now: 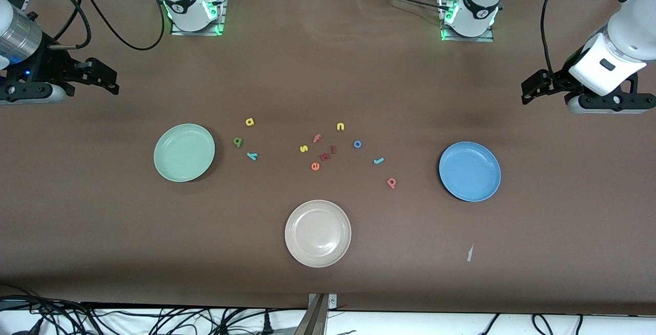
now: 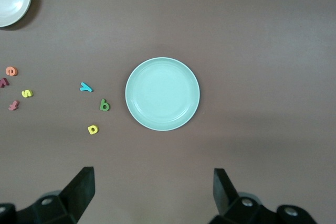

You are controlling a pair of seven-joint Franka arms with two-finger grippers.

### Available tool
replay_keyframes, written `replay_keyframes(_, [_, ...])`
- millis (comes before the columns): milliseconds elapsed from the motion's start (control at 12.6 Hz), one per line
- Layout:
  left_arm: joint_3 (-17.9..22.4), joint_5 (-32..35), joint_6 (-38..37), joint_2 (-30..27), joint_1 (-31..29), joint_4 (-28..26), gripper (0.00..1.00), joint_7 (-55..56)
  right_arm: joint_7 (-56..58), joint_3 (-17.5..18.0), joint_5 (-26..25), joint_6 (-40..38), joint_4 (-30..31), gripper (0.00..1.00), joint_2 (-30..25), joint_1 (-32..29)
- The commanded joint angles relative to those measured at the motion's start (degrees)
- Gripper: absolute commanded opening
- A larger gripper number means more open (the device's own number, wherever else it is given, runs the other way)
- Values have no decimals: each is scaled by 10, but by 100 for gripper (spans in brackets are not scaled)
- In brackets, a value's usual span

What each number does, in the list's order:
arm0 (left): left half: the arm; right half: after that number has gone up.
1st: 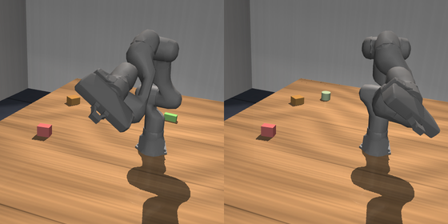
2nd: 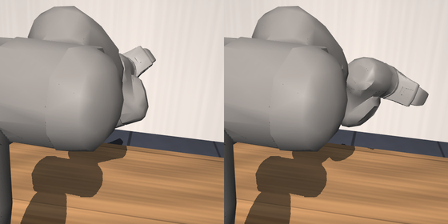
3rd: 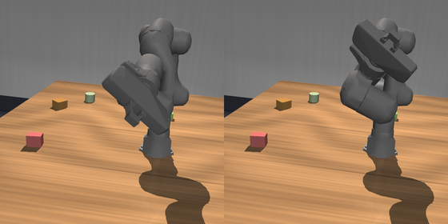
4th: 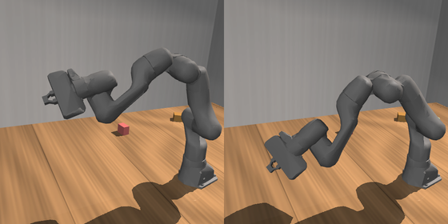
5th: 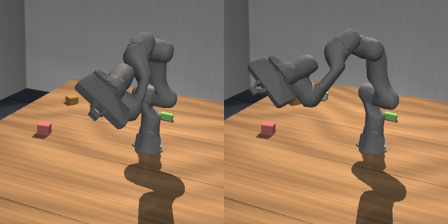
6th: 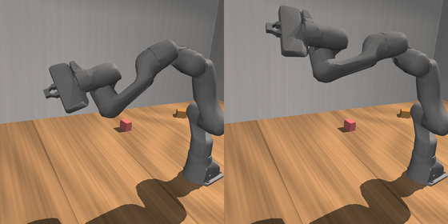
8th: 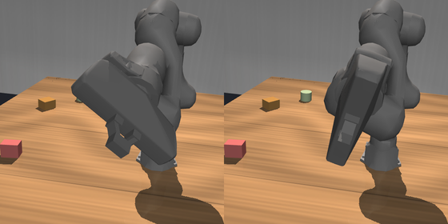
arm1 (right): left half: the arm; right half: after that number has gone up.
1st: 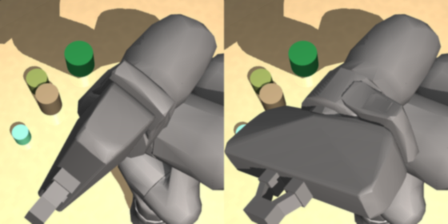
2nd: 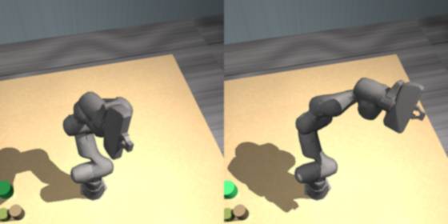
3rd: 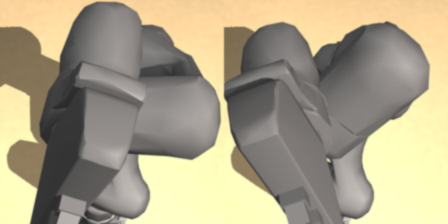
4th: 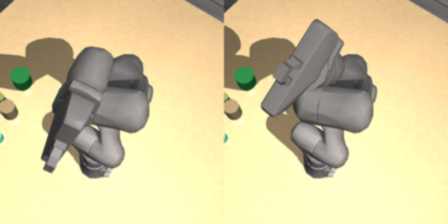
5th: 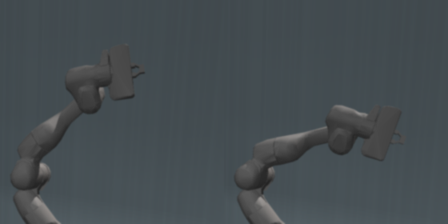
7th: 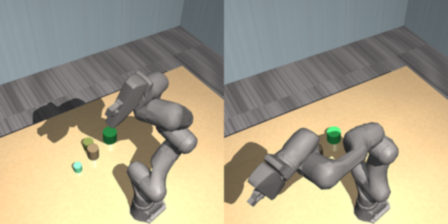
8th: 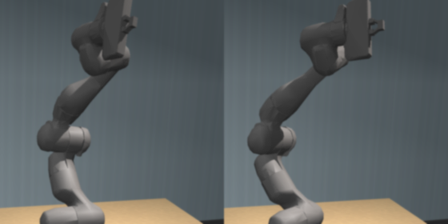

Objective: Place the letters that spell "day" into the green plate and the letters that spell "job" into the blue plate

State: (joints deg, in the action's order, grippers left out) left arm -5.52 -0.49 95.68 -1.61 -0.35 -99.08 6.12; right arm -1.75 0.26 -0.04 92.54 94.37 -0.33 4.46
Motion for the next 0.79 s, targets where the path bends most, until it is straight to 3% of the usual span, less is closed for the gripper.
replay_keyframes(0, [1, -8, 0, 1, 1, 6, 100, -11, -3, 5, -13, -3, -13, 100, 6, -1])
replay_keyframes(713, [1, -7, 0, 1, 1, 6, 100, -11, -5, 5, -11, -5, -9, 100, 7, -2])
